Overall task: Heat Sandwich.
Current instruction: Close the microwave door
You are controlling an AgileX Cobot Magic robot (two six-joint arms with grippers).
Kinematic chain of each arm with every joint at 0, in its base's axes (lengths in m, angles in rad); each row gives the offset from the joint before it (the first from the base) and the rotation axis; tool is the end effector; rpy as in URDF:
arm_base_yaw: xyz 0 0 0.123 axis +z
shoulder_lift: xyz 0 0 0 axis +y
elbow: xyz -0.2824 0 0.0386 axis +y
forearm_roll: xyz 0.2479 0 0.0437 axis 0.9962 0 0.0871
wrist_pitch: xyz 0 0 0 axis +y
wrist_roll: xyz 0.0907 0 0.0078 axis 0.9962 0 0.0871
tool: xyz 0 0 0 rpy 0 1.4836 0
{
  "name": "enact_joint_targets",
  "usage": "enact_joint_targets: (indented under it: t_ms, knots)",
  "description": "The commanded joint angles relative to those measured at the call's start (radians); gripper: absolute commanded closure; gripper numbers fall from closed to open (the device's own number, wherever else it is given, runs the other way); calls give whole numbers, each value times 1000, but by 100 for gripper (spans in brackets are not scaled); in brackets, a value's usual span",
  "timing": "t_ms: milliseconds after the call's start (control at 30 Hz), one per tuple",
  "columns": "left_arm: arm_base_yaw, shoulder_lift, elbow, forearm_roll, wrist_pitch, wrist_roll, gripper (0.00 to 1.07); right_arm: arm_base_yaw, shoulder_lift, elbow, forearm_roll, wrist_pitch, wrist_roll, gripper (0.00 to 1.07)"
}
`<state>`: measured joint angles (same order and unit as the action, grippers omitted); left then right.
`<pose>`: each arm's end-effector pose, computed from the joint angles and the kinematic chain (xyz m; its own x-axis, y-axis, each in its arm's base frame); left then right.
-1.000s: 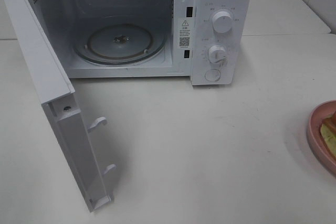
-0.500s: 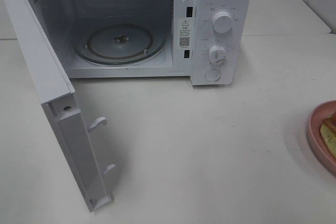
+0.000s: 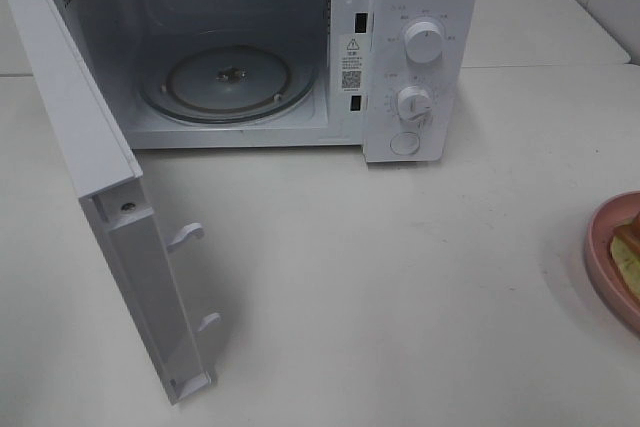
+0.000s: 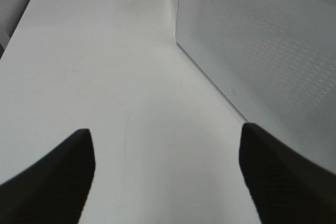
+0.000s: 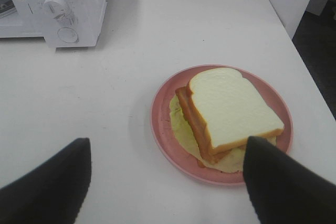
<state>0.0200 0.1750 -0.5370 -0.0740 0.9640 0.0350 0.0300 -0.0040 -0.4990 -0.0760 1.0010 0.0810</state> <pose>0.0242 -0.0051 0.2941 -0.4914 -0.0171 -0.8708 0.0294 0.9989 -0.0361 -0.0030 -0.0059 0.2820 -0.3965 0.0280 -0.9176 0.0446 0.9989 0.0112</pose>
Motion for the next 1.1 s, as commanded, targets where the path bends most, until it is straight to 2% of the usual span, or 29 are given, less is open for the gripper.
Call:
enact_joint_targets:
  t_ms: [33, 100, 133, 267, 300, 367, 467, 600, 633, 733, 767, 800, 900, 933, 967, 1033, 1100]
  knots:
    - [-4, 108, -5, -5, -58, 0, 57, -7, -27, 1, 2, -5, -8, 31]
    - [-4, 154, -5, 3, -79, 0, 67, -7, -27, 1, 2, -5, -8, 31]
    - [-4, 154, -5, 3, -79, 0, 67, -7, -27, 1, 2, -5, -8, 31]
    - [-4, 254, 12, 9, -195, 0, 96, -7, -27, 1, 2, -5, -9, 31]
    - [-4, 254, 12, 9, -195, 0, 96, -7, -27, 1, 2, -5, -9, 31]
    - [-4, 304, 31, 17, -276, 2, 107, -7, -27, 1, 2, -5, -9, 31]
    - [-4, 337, 44, 17, -347, 2, 107, -7, -27, 1, 2, -5, -9, 31]
    - [-4, 420, 100, 17, -562, 2, 107, -7, -27, 1, 2, -5, -9, 31]
    - [-4, 420, 100, 17, -562, 2, 107, -7, -27, 1, 2, -5, -9, 31]
    - [-4, 481, 168, 17, -785, 5, 107, -7, -27, 1, 2, -5, -9, 31]
    - [-4, 481, 168, 17, -785, 5, 107, -7, -27, 1, 2, -5, -9, 31]
    - [-4, 514, 212, 18, -910, 5, 107, -7, -27, 1, 2, -5, -8, 31]
    - [-4, 561, 270, 28, -1068, 5, 107, -7, -27, 1, 2, -5, -8, 31]
    - [-4, 561, 270, 28, -1068, 5, 107, -7, -27, 1, 2, -5, -8, 31]
    - [-4, 599, 308, 39, -1190, 5, 107, -7, -27, 1, 2, -5, -8, 31]
    - [-4, 637, 337, 55, -1310, 4, 107, -7, -27, 1, 2, -5, -8, 31]
    - [-4, 659, 348, 65, -1353, 2, 107, -7, -27, 1, 2, -5, -8, 31]
